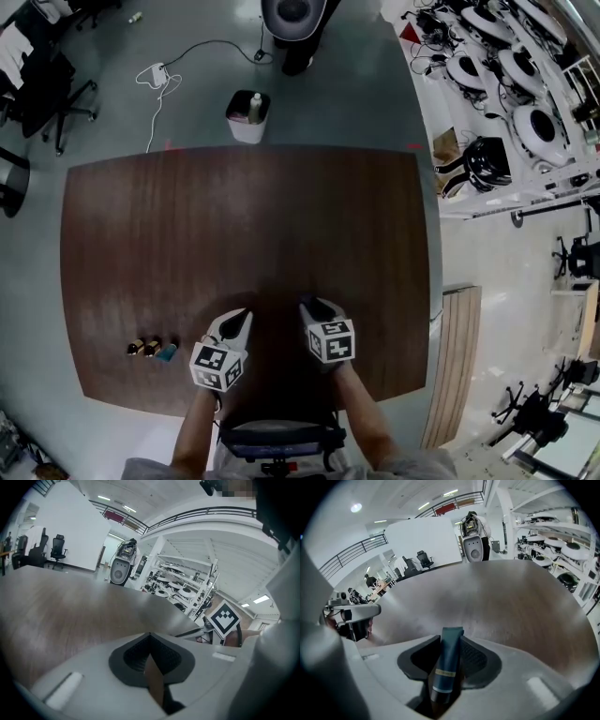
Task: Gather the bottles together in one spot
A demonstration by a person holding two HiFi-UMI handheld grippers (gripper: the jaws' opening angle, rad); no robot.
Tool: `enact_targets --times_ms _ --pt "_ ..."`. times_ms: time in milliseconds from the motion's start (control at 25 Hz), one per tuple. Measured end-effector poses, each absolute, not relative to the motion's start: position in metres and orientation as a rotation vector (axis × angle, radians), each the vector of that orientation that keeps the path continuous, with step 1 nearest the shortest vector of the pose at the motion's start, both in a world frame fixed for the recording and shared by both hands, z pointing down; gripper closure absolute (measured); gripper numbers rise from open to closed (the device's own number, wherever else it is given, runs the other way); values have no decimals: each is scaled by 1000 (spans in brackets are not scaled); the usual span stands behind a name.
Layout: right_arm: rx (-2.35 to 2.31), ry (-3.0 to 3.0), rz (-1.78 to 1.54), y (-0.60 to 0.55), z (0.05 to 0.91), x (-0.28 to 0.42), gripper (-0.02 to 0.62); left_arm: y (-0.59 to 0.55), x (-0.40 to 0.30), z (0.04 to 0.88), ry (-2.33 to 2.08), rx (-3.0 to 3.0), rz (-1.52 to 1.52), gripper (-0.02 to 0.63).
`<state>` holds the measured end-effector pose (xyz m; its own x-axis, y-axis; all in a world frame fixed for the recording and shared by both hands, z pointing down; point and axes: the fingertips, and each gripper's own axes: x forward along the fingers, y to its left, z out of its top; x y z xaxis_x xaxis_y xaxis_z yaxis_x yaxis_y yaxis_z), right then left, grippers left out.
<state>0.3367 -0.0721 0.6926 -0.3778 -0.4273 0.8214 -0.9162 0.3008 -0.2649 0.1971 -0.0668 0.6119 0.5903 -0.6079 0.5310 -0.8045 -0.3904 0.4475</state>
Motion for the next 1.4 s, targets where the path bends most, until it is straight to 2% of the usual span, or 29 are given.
enact_targets --times_ms 960,1400 --pt "1304 -2379 706 -59 623 307 468 -35 181 597 -1182 2143 345 604" --pt "1155 -2555 600 -48 596 257 468 -16 145 578 -1313 2113 282 604"
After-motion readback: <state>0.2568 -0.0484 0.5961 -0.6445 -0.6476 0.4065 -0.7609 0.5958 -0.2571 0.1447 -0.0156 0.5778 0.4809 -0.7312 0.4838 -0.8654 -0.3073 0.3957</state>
